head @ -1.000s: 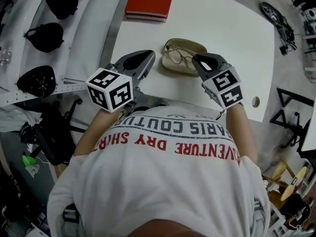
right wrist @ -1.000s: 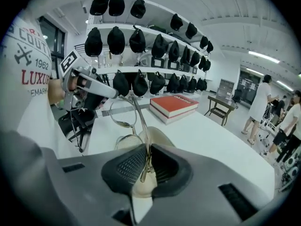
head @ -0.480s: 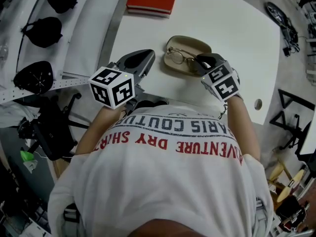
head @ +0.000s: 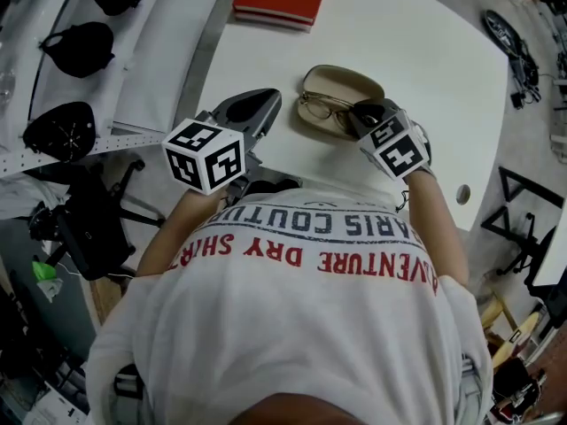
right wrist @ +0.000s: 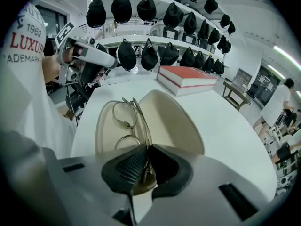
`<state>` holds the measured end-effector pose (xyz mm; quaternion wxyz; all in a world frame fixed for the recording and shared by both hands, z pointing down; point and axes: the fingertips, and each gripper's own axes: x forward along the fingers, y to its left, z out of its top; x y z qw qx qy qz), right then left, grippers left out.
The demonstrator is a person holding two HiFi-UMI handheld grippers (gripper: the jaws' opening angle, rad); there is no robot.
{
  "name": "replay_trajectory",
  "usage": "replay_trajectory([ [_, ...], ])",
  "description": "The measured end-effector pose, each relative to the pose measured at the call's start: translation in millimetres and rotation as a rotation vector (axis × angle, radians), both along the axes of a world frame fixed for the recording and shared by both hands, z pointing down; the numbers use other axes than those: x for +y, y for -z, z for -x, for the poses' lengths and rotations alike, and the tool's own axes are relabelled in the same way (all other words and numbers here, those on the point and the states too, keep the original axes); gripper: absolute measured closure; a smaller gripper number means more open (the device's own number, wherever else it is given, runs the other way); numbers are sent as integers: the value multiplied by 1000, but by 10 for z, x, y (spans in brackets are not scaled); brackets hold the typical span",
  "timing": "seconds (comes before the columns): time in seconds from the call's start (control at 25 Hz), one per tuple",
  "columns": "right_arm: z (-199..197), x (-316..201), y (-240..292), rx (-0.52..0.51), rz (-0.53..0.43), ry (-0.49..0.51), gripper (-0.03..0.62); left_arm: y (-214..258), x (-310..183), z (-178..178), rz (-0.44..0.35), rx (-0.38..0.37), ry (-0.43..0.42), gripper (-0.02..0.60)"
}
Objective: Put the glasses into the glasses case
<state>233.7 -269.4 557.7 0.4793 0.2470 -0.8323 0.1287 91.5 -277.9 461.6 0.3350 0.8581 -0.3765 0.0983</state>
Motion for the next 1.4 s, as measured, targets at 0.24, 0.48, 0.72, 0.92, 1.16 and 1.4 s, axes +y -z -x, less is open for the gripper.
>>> replay_trajectory([
  [0.24, 6, 3, -15, 29, 14, 23, 549, -27, -10, 8, -1, 3, 10, 552],
  [0.48, 28, 16, 4, 6, 20, 9, 548, -35, 6, 40, -2, 4, 9, 552],
  [0.72, 0, -31, 194, -91, 0, -75, 440, 17, 66, 72, -4, 6, 8, 552],
  [0.92, -32, -78, 580, -292, -60, -229, 422, 99, 179, 68, -1, 7, -24, 552],
  [1.16, 36, 106, 1202, -620, -124, -386, 436, 317, 320, 22, -15, 23, -70, 552],
  [1.4, 185, 508, 1715, -762, -225, -384, 540, 565, 539, -53, -51, 47, -137, 552],
])
